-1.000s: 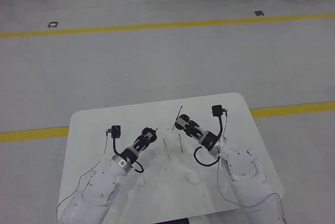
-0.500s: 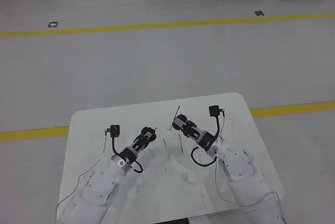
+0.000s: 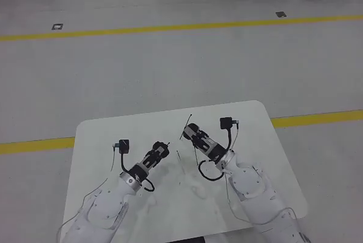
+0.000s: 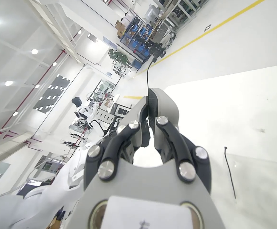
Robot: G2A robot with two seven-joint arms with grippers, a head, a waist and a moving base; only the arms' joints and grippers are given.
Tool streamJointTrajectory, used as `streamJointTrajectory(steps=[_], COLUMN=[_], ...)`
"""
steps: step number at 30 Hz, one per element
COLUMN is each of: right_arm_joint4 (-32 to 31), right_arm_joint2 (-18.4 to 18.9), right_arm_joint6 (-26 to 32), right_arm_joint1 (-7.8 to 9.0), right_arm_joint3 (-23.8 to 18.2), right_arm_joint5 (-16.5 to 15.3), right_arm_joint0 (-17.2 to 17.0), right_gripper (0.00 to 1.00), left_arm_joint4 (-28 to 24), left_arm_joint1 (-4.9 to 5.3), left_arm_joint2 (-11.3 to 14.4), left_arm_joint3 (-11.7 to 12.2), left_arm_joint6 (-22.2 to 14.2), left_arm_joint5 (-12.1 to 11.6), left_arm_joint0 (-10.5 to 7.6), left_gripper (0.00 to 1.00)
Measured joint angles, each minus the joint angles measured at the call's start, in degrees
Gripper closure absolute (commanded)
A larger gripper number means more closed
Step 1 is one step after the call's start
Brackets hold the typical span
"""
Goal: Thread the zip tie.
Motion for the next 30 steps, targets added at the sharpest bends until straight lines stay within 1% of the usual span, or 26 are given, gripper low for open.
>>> streamJointTrajectory(steps=[4, 7, 18, 20, 27, 30], right_arm_joint4=[-0.5, 0.5, 0.7, 0.7, 0.7, 0.7], right_arm_joint2=[-1.8, -2.9, -2.9, -2.9, -3.0, -3.0], right_arm_joint6=[-1.2, -2.3, -2.4, -2.4, -2.4, -2.4], right_arm_joint1=[0.59, 1.05, 1.09, 1.09, 1.09, 1.09], right_arm_joint3=[0.8, 0.8, 0.8, 0.8, 0.8, 0.8], right_arm_joint5=[0.0, 0.0, 0.0, 0.0, 0.0, 0.0], right_arm_joint0=[0.8, 1.1, 1.1, 1.1, 1.1, 1.1], right_gripper=[1.0, 1.0, 1.0, 1.0, 1.0, 1.0], left_arm_joint4=[-0.4, -0.6, -0.9, -1.7, -5.0, -5.1], left_arm_joint1=[0.07, 0.11, 0.12, 0.21, 0.92, 1.12], left_arm_joint2=[0.1, 0.1, -0.1, -0.5, -3.0, -3.4], left_arm_joint3=[-0.2, -0.3, -0.1, 0.1, -0.5, -0.6], left_arm_joint6=[0.5, 0.8, 1.1, 1.1, -2.0, -3.2], left_arm_joint5=[0.1, -0.7, -0.8, -1.4, -5.0, -5.7], left_arm_joint0=[0.22, 0.23, 0.21, 0.35, 2.39, 2.68], left_gripper=[1.0, 1.0, 1.0, 1.0, 1.0, 1.0])
